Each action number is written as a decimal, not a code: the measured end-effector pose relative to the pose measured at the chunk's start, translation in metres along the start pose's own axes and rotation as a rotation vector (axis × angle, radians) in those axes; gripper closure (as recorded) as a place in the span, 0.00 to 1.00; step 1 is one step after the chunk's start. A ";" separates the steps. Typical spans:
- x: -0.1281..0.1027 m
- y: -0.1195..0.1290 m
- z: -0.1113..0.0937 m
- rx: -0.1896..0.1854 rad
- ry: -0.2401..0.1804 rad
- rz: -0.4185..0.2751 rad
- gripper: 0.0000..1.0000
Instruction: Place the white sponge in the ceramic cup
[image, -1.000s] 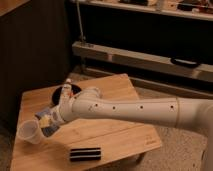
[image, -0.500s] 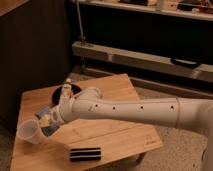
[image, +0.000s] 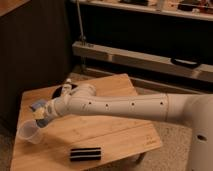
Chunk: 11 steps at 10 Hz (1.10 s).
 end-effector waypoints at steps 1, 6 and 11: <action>0.003 -0.003 0.002 0.014 0.002 -0.014 0.99; 0.012 -0.031 0.024 0.094 0.000 -0.104 0.99; 0.015 -0.047 0.057 0.139 -0.024 -0.143 0.99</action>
